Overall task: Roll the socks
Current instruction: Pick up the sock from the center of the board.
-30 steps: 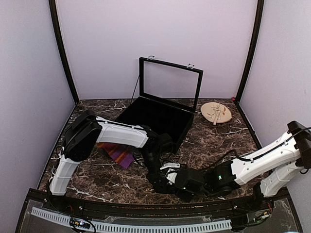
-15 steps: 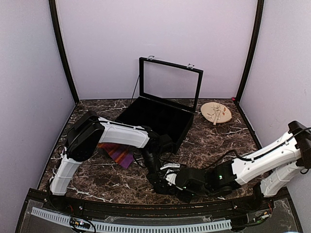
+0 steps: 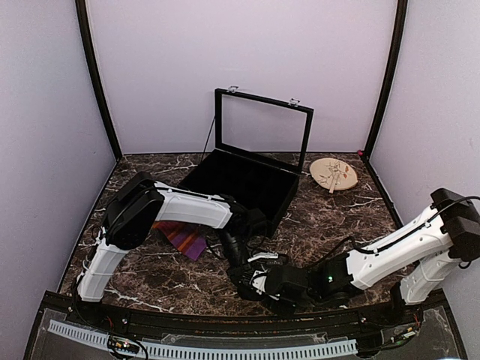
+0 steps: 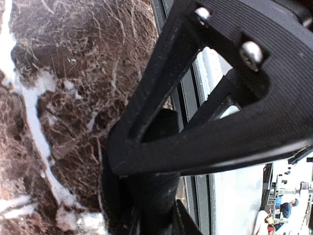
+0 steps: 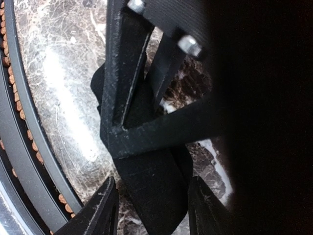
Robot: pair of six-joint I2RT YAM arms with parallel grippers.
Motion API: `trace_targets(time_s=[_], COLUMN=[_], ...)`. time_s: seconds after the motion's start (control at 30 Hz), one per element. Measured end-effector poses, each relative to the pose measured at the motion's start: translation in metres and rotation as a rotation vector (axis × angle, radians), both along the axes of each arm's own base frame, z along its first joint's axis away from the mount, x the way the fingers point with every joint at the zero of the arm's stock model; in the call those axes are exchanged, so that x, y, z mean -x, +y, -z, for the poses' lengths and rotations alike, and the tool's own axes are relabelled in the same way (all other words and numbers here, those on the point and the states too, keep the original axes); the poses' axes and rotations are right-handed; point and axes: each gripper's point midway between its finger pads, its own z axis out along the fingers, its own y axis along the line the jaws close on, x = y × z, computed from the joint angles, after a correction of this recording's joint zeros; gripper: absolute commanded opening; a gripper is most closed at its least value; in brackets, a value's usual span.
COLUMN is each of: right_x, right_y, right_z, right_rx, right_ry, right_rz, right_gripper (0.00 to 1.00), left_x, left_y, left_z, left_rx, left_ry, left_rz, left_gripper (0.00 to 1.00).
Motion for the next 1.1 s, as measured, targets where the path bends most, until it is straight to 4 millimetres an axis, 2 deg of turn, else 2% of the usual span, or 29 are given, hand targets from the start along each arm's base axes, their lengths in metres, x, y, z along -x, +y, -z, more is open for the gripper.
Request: trace_targets(time_s=[0.17, 0.37, 0.5, 0.73, 0.9, 1.1], right_x=[-0.002, -0.006, -0.008, -0.009, -0.008, -0.009], right_y=[0.002, 0.01, 0.011, 0.011, 0.012, 0.016], right_z=[0.008, 0.007, 0.007, 0.01, 0.012, 0.012], right_rx=[0.028, 0.026, 0.023, 0.012, 0.004, -0.004], right_ry=[-0.011, -0.033, -0.034, 0.02, 0.059, 0.097], right_rz=[-0.002, -0.004, -0.003, 0.006, 0.012, 0.022], right_gripper=[0.48, 0.48, 0.4, 0.18, 0.12, 0.08], left_x=[0.001, 0.001, 0.001, 0.0, -0.002, -0.008], left_y=[0.0, 0.0, 0.0, 0.001, 0.001, 0.003], left_z=[0.0, 0.0, 0.0, -0.001, -0.001, -0.002], left_rx=[0.003, 0.005, 0.007, 0.005, -0.002, -0.031], left_ry=[0.009, 0.022, 0.029, 0.041, 0.047, 0.068], left_rz=[0.0, -0.001, -0.004, -0.011, -0.023, -0.062], left_gripper=[0.23, 0.23, 0.24, 0.27, 0.35, 0.39])
